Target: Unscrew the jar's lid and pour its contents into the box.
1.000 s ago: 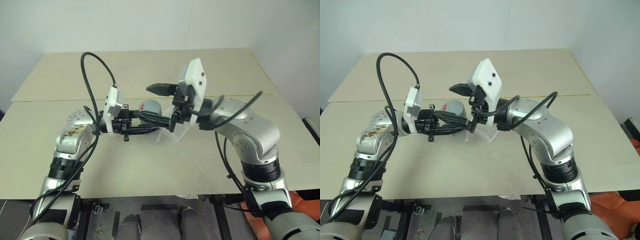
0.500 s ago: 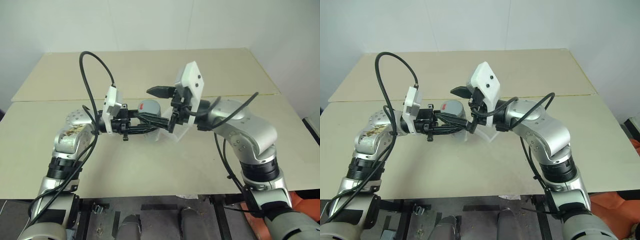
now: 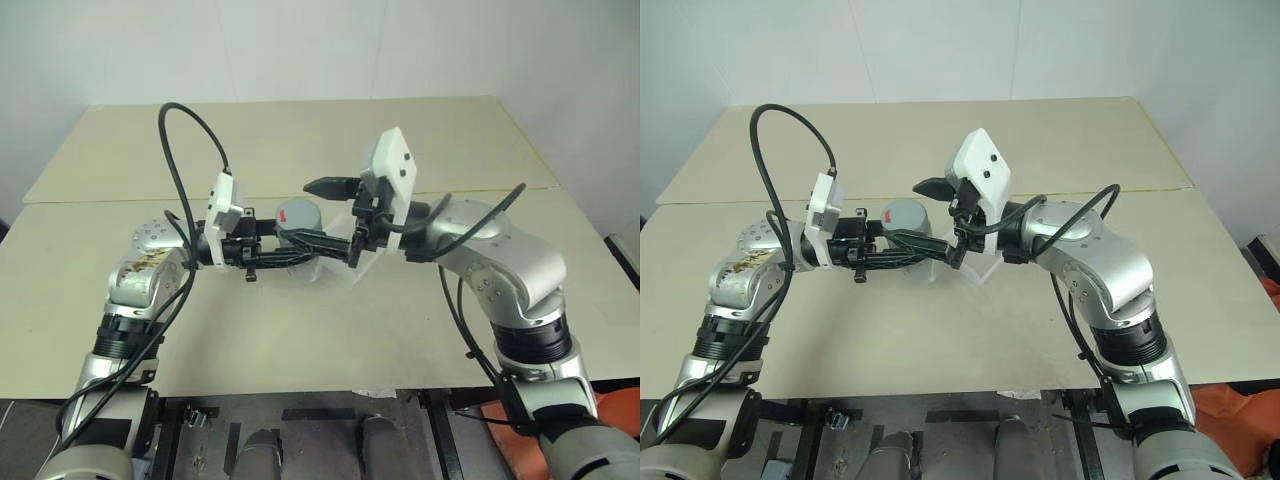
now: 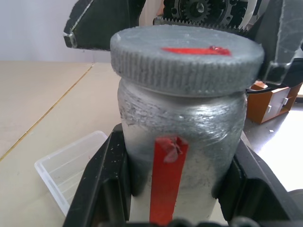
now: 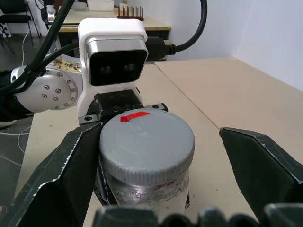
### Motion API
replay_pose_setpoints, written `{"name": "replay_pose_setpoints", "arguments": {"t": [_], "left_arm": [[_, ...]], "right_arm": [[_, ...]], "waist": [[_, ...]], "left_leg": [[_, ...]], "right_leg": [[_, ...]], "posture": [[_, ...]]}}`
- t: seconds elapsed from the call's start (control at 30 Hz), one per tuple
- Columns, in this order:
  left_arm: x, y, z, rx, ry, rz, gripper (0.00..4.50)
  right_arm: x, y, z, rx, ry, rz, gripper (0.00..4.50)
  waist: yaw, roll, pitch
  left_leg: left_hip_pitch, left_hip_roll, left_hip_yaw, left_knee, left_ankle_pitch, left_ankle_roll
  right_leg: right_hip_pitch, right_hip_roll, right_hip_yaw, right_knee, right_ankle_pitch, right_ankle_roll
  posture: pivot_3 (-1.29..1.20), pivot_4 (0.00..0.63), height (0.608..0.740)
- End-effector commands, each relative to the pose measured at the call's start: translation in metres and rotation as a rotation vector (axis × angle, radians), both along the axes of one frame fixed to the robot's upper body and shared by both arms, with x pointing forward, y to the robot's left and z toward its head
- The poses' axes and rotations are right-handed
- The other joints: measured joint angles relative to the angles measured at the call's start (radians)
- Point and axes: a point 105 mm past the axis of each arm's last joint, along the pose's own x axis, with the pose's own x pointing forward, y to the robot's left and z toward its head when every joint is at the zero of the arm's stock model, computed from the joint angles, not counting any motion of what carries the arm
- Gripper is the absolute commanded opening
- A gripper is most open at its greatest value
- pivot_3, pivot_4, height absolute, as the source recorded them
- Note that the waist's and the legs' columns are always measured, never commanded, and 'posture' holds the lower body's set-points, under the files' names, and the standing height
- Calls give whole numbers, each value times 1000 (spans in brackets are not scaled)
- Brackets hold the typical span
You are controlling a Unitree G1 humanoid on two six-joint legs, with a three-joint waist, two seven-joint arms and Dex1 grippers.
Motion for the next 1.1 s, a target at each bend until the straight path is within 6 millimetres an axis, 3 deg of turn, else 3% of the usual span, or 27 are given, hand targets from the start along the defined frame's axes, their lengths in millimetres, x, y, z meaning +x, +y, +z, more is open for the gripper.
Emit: {"name": "replay_pose_setpoints", "arguments": {"t": [0.03, 1.1], "left_arm": [[-4, -2, 12, -12, -63, -20, 1921], [-6, -1, 9, -5, -45, -11, 1921]], "right_arm": [[-7, -3, 10, 28, -29, 17, 4476], [-14, 11, 17, 46, -29, 93, 4476]], "waist": [[0, 0, 0], [0, 0, 0]], "left_leg": [[0, 0, 0, 0, 0, 0], [0, 0, 0, 0, 0, 0]], "right_leg": [[0, 0, 0, 0, 0, 0], [0, 0, 0, 0, 0, 0]], "posture": [[0, 150, 740], [0, 150, 740]]}}
